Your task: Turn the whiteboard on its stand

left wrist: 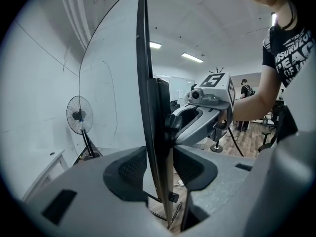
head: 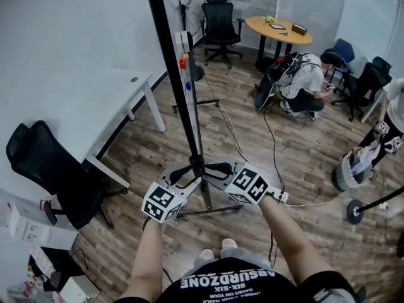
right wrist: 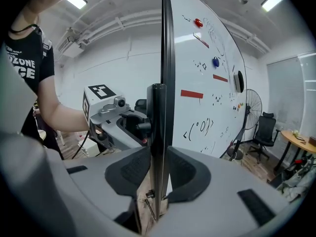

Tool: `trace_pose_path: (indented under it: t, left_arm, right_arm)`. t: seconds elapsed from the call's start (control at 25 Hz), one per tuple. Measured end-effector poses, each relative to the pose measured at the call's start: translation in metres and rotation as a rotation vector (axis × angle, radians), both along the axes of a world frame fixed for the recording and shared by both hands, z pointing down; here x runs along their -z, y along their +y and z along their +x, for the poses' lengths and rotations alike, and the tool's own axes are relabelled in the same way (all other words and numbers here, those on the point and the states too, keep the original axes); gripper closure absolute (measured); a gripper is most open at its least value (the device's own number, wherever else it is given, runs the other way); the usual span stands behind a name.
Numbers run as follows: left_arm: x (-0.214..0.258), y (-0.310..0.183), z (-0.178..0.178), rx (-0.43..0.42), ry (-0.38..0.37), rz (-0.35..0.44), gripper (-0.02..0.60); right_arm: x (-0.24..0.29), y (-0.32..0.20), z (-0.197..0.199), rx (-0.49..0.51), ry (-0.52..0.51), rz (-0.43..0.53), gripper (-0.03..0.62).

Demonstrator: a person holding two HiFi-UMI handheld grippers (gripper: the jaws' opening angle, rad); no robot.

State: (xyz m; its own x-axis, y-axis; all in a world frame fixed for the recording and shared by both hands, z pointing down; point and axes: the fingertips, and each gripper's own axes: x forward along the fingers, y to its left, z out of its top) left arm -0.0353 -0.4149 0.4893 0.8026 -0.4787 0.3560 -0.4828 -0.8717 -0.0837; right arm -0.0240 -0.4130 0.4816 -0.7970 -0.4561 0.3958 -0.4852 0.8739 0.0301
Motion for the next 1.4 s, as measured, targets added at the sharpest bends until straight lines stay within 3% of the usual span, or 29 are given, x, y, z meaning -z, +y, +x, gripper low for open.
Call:
trace_pose_path:
  t: [0.32,0.56,1.4]
  left_arm:
    - [0.0001,0.0029,0.0045,-0.102,-0.007,-0.008,0.448]
    - [0.0009,0.0037,0.0035,-0.068,0.031,-0.054,0.463]
    - [0.0001,0.0090,-0.0010,-0.039,0.044,-0.080,0.468]
  right_arm:
    - [-0.0009,-0.0003,-0.0018,0.036,0.011,-0.046,0.502]
    - [-0.0001,0.0002,-0.0029,0.038,-0.002,-0.071,0.514]
    - [-0.0012,0.0069,-0.0054,-0.053,-0.001,-0.086,0.523]
